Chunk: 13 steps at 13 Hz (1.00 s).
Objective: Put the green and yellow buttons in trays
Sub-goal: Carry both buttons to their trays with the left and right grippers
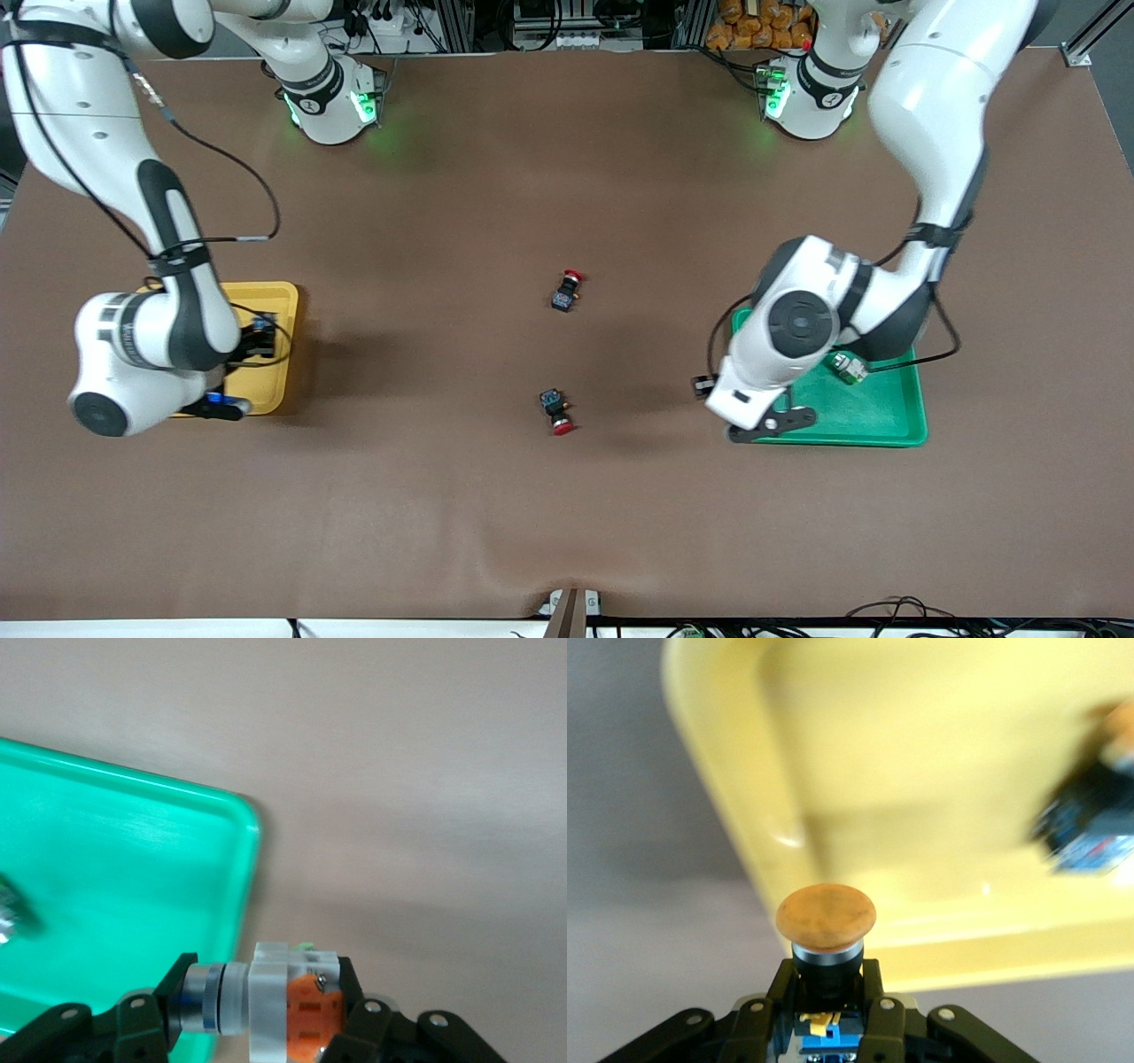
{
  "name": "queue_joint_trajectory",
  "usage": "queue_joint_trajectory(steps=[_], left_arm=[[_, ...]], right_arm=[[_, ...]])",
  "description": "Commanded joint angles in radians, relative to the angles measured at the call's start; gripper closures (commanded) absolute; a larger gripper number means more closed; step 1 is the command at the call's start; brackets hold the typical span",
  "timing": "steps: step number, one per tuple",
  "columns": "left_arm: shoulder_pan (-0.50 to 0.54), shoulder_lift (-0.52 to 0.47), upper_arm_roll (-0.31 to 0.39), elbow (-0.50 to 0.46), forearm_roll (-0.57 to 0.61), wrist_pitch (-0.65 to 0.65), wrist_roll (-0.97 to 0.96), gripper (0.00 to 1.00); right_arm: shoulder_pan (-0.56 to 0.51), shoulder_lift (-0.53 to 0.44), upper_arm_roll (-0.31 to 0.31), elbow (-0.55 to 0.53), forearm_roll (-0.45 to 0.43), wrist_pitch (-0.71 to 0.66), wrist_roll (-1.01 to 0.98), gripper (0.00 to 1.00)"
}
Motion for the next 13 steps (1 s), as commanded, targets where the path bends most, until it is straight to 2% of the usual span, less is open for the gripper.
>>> queue_joint_trajectory(steps=[1,2,3,4,8,10,12,13], left_arm=[[0.093,-0.100,-0.017,-0.145,0.011,0.000,0.086,0.80],[0.121,-0.101,-0.017,-0.159,0.011,0.000,0.112,0.80],[0.153,-0.098,-0.017,-0.165,0.011,0.000,0.135,0.79],[0.170,-0.089,-0.017,-0.167,0.011,0.001,0.148,0.79],[0.245,-0.019,-0.015,-0.162,0.023,0.059,0.151,0.78],[0.245,-0.003,-0.015,-0.156,0.021,0.084,0.151,0.70],[0.244,0.008,-0.015,-0.154,0.021,0.113,0.151,0.51],[0.244,0.008,-0.015,-0.151,0.021,0.115,0.149,0.23]], right_arm=[[-0.053,0.007,0.021,-0.002,-0.031,0.032,-0.111,0.85],[-0.053,0.011,0.021,-0.002,-0.030,0.039,-0.111,0.67],[-0.053,0.011,0.021,-0.002,-0.027,0.047,-0.108,0.22],[-0.053,0.012,0.021,-0.002,-0.021,0.053,-0.105,0.00],[-0.047,0.006,0.021,0.001,-0.018,0.049,-0.105,0.00],[-0.045,0.003,0.021,0.001,-0.019,0.047,-0.105,0.00],[-0.039,-0.002,0.023,0.024,-0.016,0.044,-0.104,0.00],[-0.036,-0.005,0.024,0.036,-0.016,0.032,-0.102,0.00]])
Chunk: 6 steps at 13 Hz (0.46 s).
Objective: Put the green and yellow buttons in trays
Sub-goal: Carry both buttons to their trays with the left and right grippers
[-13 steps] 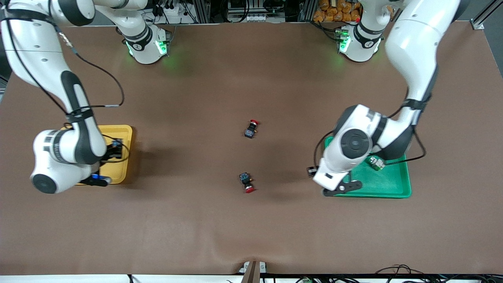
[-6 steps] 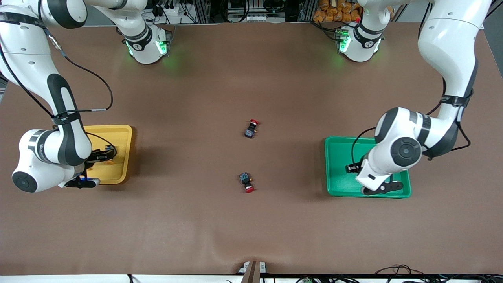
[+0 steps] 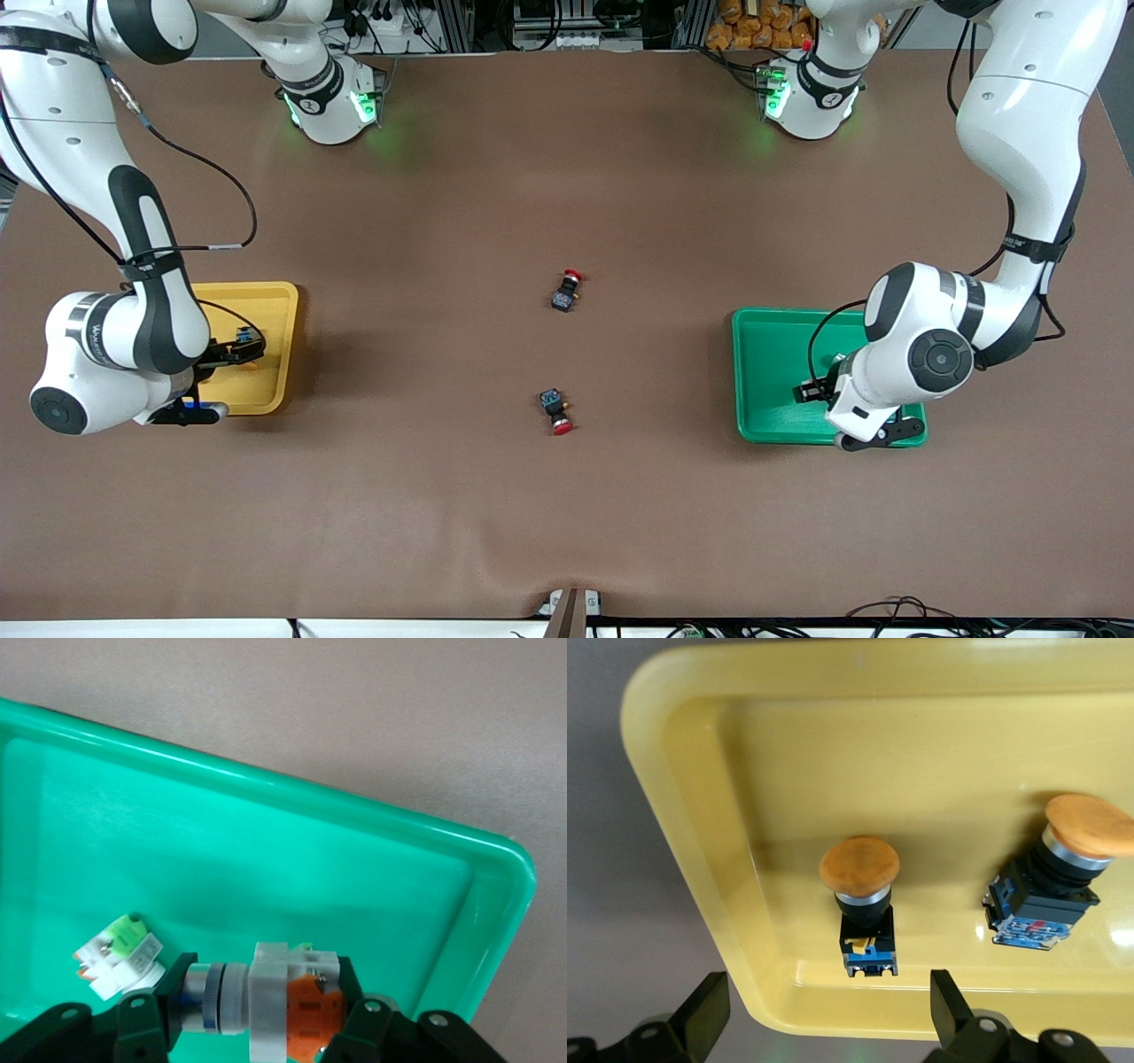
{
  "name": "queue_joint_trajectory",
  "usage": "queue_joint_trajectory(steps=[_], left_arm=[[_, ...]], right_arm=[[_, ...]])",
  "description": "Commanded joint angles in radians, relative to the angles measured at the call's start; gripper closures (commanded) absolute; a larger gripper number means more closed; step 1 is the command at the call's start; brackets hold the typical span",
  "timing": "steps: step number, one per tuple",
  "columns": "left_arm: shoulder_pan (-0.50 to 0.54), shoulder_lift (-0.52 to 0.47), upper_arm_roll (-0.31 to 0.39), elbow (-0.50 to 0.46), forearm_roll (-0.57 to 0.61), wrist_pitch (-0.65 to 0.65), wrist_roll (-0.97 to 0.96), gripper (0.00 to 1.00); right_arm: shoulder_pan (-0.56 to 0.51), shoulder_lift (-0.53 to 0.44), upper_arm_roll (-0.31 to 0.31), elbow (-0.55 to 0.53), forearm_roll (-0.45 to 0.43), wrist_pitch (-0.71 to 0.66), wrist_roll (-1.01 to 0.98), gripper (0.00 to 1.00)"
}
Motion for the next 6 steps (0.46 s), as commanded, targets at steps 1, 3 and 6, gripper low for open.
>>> queue_joint_trajectory(steps=[1,3,6], left_arm=[[0.010,-0.007,-0.012,0.005,0.018,0.008,0.002,0.00],[0.011,-0.038,-0.013,0.007,0.017,0.005,0.001,0.00],[0.010,-0.090,-0.014,0.007,0.011,-0.027,0.001,0.00]], right_arm=[[0.006,-0.021,0.012,0.031,-0.007,-0.052,0.000,0.00],[0.003,-0.040,0.012,0.044,0.043,-0.101,0.000,0.00],[0.002,-0.095,0.012,0.039,0.059,-0.152,0.018,0.00]])
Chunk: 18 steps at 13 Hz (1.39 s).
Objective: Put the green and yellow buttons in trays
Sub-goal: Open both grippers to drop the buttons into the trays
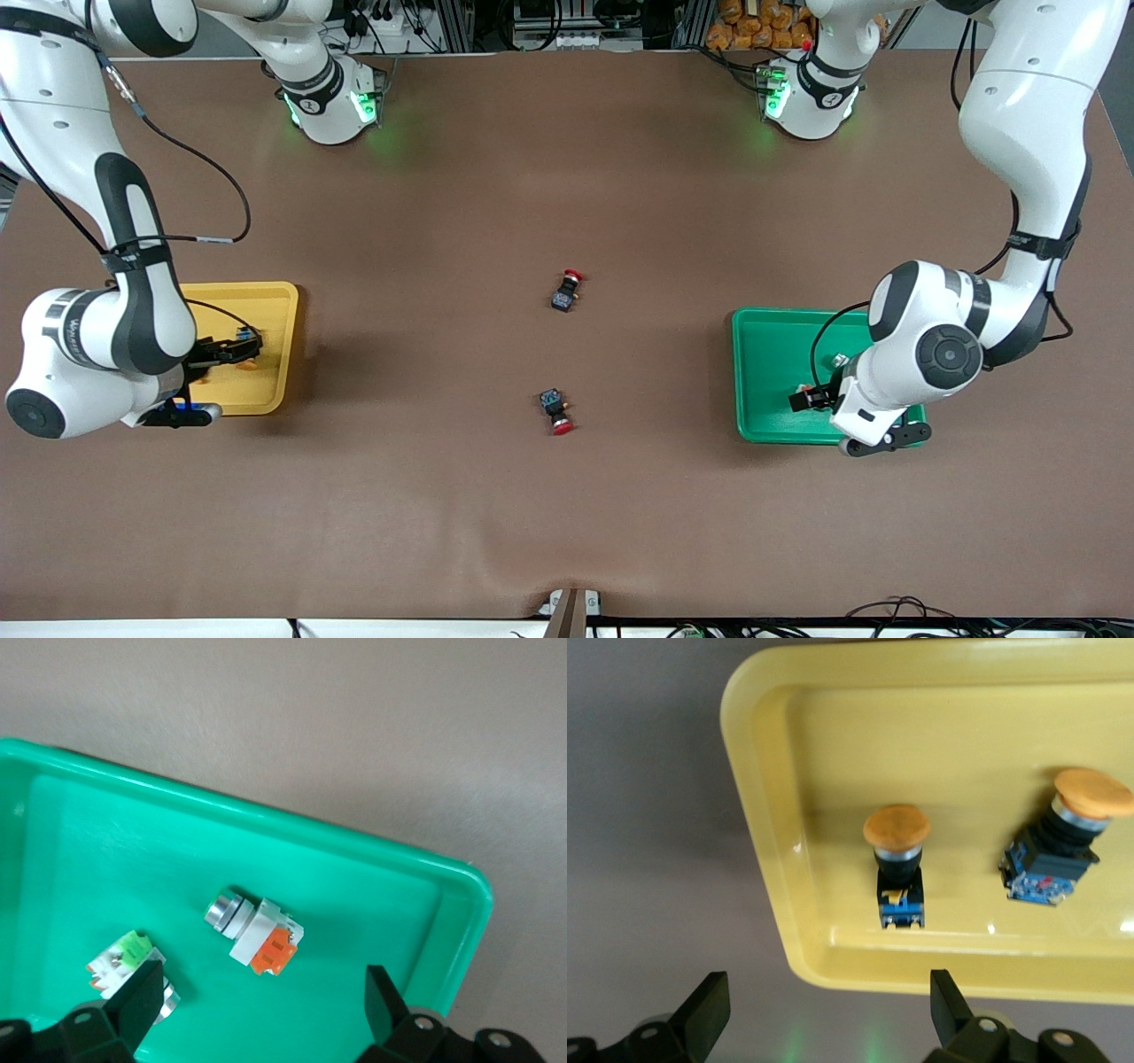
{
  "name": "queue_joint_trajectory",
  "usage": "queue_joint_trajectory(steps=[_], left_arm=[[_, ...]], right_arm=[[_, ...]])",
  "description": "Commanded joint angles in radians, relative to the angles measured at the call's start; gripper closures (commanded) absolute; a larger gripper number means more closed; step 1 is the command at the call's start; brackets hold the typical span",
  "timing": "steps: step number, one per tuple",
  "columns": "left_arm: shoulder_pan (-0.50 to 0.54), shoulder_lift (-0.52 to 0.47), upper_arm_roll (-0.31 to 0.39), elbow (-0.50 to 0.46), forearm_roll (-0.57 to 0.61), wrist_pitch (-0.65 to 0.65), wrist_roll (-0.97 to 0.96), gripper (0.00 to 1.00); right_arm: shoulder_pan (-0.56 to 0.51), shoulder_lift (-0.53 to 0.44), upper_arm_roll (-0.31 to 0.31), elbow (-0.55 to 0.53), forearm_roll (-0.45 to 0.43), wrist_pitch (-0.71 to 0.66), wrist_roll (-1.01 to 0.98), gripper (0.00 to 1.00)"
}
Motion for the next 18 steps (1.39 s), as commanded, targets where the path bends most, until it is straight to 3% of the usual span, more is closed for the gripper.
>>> queue_joint_trajectory(steps=[1,4,8,12,18], left_arm=[[0.017,-0.077,-0.012,-0.014,0.011,-0.048,0.011,0.00],[0.034,-0.140,-0.014,0.001,0.008,-0.085,0.094,0.00],[0.035,-0.153,-0.020,0.145,-0.008,-0.320,0.195,0.00],[0.072,-0.234,-0.019,0.151,-0.117,-0.348,0.200,0.00],[0.081,-0.402,-0.020,0.153,-0.126,-0.438,0.200,0.00]], right_arm=[[0.002,-0.078,0.002,-0.011,0.021,-0.065,0.034,0.00],[0.002,-0.141,0.004,-0.023,0.051,-0.104,0.138,0.00],[0.010,-0.320,0.004,-0.118,0.068,-0.110,0.247,0.00],[0.039,-0.472,0.005,-0.122,0.068,-0.213,0.377,0.00],[0.065,-0.662,0.007,-0.206,0.090,-0.199,0.377,0.00]])
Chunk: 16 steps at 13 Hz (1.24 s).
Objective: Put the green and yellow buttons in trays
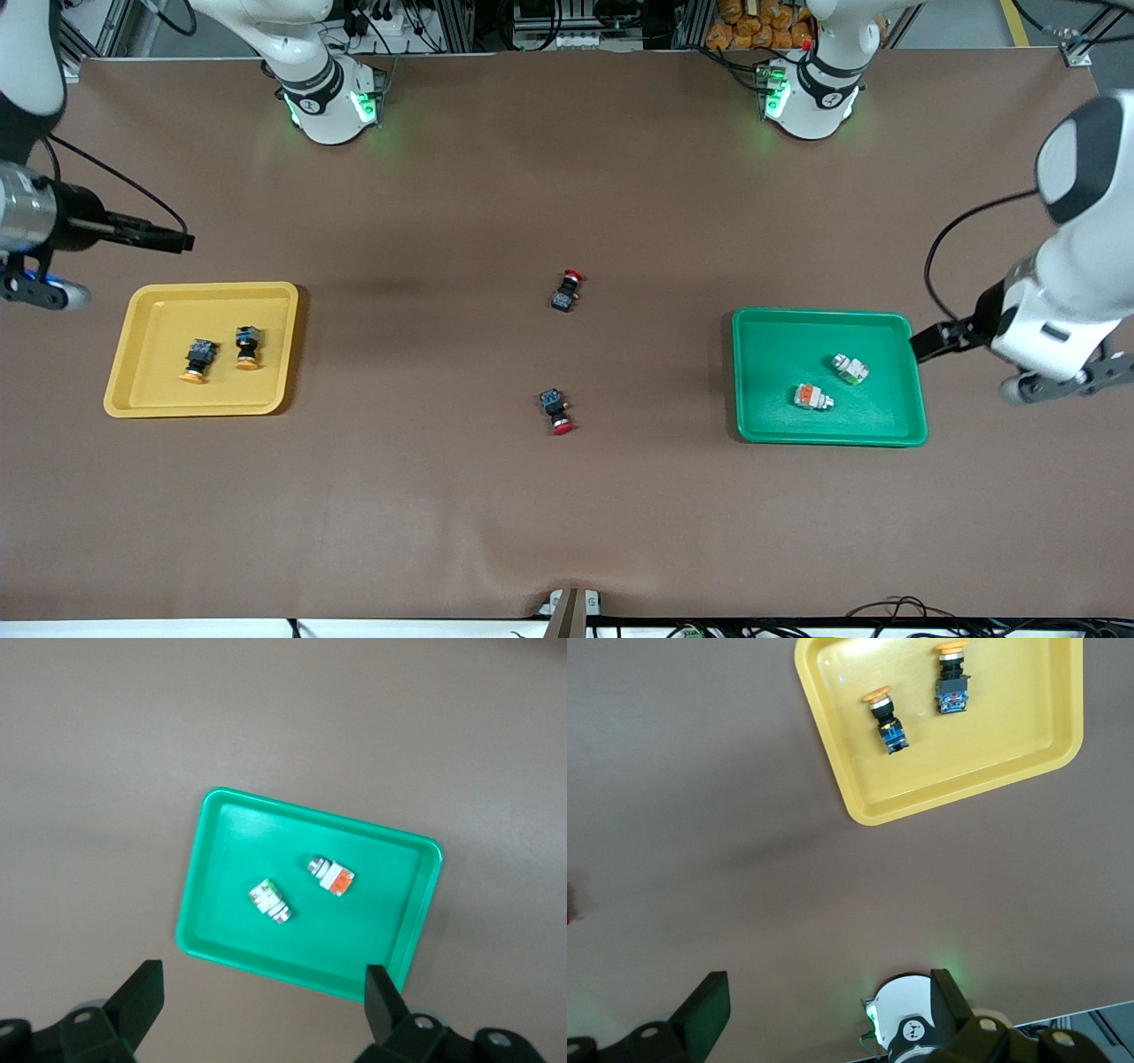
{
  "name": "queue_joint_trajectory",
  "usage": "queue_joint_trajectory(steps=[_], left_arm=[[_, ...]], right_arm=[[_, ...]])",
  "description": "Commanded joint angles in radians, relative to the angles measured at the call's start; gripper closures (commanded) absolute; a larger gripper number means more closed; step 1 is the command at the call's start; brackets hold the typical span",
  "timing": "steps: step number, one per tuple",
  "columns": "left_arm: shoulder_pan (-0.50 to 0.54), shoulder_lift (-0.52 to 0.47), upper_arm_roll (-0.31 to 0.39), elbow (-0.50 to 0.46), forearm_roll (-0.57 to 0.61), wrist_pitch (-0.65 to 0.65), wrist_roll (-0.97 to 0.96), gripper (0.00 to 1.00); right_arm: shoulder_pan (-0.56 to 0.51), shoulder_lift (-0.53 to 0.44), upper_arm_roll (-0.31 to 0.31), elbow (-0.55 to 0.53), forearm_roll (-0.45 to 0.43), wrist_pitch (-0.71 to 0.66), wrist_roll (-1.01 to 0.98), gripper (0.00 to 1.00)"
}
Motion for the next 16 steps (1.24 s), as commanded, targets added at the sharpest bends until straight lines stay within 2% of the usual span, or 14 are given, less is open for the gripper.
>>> queue_joint_trajectory(steps=[1,2,3,4,5,6,7,9,11,12,16], left_arm=[[0.014,-0.069,-0.012,-0.017,-0.018,-0.049,0.018,0.00],[0.014,-0.089,-0.014,-0.016,-0.026,-0.068,0.019,0.00],[0.015,-0.106,-0.012,-0.016,-0.050,-0.078,0.021,0.00],[0.014,-0.124,-0.011,-0.016,-0.070,-0.098,0.021,0.00],[0.014,-0.142,-0.011,-0.017,-0.074,-0.109,0.022,0.00],[0.014,-0.147,-0.012,-0.017,-0.077,-0.115,0.021,0.00],[0.014,-0.150,-0.012,-0.016,-0.089,-0.123,0.022,0.00],[0.015,-0.179,-0.003,-0.017,-0.123,-0.152,0.024,0.00],[0.017,-0.190,-0.001,-0.014,-0.123,-0.177,0.025,0.00],[0.018,-0.202,0.000,-0.016,-0.121,-0.177,0.029,0.00],[0.041,-0.230,0.009,-0.017,-0.120,-0.180,0.134,0.00]], right_arm=[[0.037,-0.095,-0.003,-0.088,0.017,0.031,0.016,0.00],[0.044,-0.096,-0.003,-0.070,0.016,0.031,0.023,0.00],[0.043,-0.080,-0.003,0.005,0.014,0.030,0.006,0.00],[0.046,-0.016,-0.003,0.110,-0.001,-0.022,0.001,0.00],[0.061,0.061,-0.003,0.218,-0.057,-0.115,0.001,0.00],[0.054,0.112,-0.006,0.325,-0.062,-0.175,0.003,0.00],[0.054,0.124,-0.009,0.376,-0.067,-0.209,0.001,0.00],[0.069,0.117,-0.001,0.395,-0.066,-0.204,0.007,0.00],[0.063,0.094,-0.009,0.379,-0.008,-0.162,0.026,0.00],[0.067,0.057,-0.009,0.324,-0.001,-0.138,0.036,0.00],[0.091,-0.174,-0.007,-0.004,-0.001,0.052,0.041,0.00]])
